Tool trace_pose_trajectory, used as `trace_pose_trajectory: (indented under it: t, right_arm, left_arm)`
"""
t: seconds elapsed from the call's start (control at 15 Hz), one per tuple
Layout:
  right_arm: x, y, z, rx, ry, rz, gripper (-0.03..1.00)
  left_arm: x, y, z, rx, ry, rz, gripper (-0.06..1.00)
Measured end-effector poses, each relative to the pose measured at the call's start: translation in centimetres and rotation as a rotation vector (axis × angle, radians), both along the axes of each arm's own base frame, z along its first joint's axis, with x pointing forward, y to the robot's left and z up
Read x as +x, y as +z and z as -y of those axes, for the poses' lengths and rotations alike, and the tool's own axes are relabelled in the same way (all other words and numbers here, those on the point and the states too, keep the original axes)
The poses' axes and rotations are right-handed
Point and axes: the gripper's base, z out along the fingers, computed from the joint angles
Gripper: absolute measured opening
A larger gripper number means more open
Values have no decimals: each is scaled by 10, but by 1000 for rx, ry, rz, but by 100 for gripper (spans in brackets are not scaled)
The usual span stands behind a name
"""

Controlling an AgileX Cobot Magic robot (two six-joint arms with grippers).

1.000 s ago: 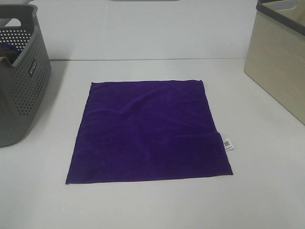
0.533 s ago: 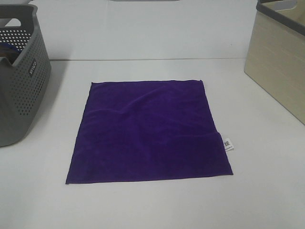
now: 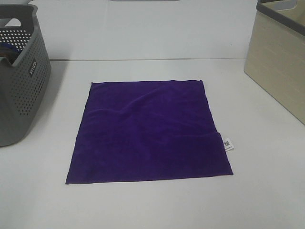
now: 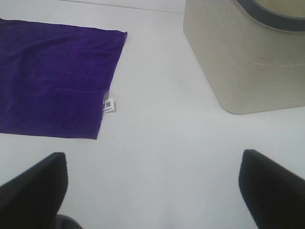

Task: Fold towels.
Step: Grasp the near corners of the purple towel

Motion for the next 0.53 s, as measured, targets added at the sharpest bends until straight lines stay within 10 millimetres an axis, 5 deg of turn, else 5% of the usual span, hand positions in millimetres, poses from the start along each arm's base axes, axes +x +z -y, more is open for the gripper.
trace_pose_trajectory:
  t: [0.53]
  right_arm:
    - [0,0,0,0,0,0,94]
  left_arm:
    - [0,0,0,0,0,0,99]
